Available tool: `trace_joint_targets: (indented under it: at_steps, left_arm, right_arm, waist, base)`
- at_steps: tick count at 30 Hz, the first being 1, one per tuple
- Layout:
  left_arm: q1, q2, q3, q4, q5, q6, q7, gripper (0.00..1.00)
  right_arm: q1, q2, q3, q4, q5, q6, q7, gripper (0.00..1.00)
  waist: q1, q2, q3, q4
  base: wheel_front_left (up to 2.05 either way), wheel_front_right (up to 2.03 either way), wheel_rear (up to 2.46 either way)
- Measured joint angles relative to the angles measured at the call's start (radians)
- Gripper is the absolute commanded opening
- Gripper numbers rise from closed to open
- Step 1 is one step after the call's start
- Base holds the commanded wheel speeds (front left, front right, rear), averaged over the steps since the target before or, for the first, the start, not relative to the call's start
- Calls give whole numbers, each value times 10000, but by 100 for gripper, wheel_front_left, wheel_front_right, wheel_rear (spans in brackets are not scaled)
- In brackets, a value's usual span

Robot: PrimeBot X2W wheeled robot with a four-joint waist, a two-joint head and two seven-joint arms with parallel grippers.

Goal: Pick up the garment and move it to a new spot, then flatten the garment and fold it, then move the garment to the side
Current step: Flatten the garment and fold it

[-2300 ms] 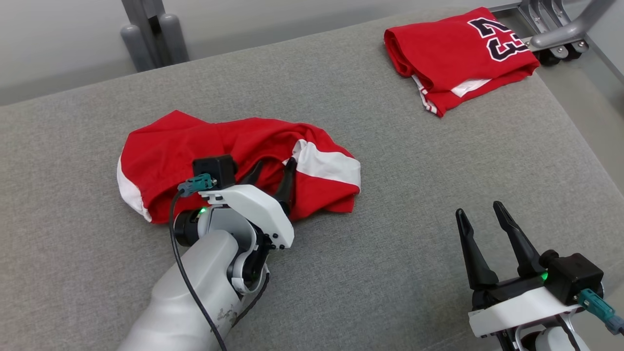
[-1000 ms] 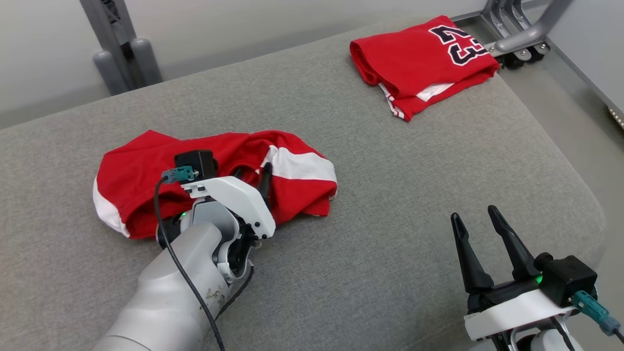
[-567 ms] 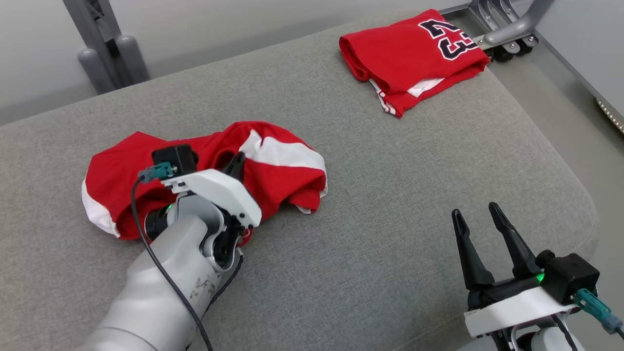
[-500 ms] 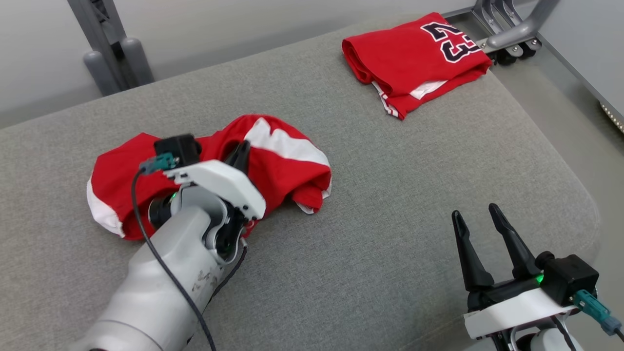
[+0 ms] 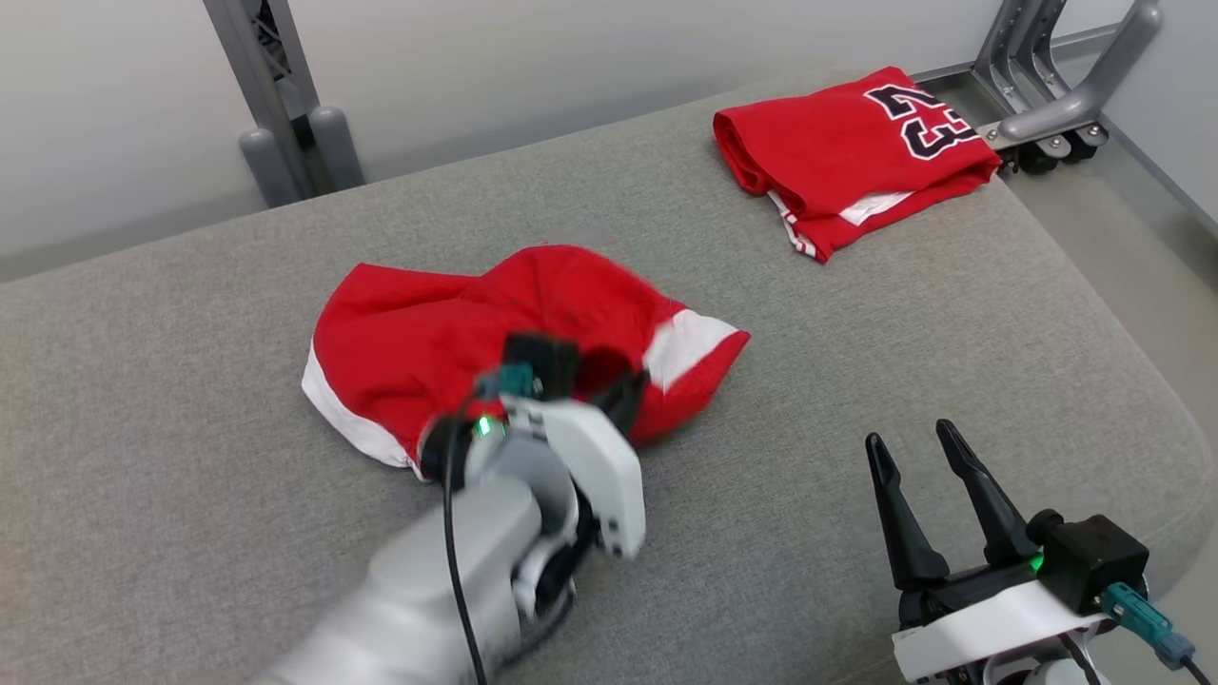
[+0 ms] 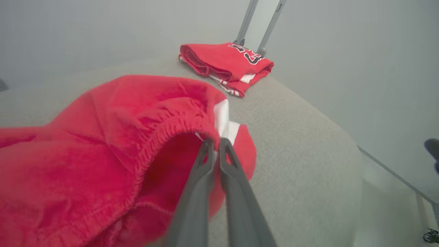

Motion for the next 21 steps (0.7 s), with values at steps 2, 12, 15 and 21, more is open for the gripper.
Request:
trace_joint_targets:
  at_steps: [2,12,15,21]
  left_arm:
    - [596,38,-268,-349,-194,-36,105,100]
    - [1151,203,-1016,-1463,520,918,-493,100]
    - [1248,405,-1129,-1586,788,1110,-535,100]
    - [1228,518,-1335,-1484,1802,1530,-583,100]
  right_arm:
    - [3,17,-8,-10,19,0,0,100]
    - [-24,-71,-151,-33,29,0,0,100]
    - [-37,-96,-155,-67,29,0,0,100]
    - [-35,-140,-69,-61,31,0,0,100]
  waist:
    - [0,0,71,37]
    - [0,0,251,284]
    - [0,0,273,343]
    - [0,0,332,392]
  base:
    - [0,0,0]
    - [0,0,0]
    - [0,0,0]
    - [0,0,0]
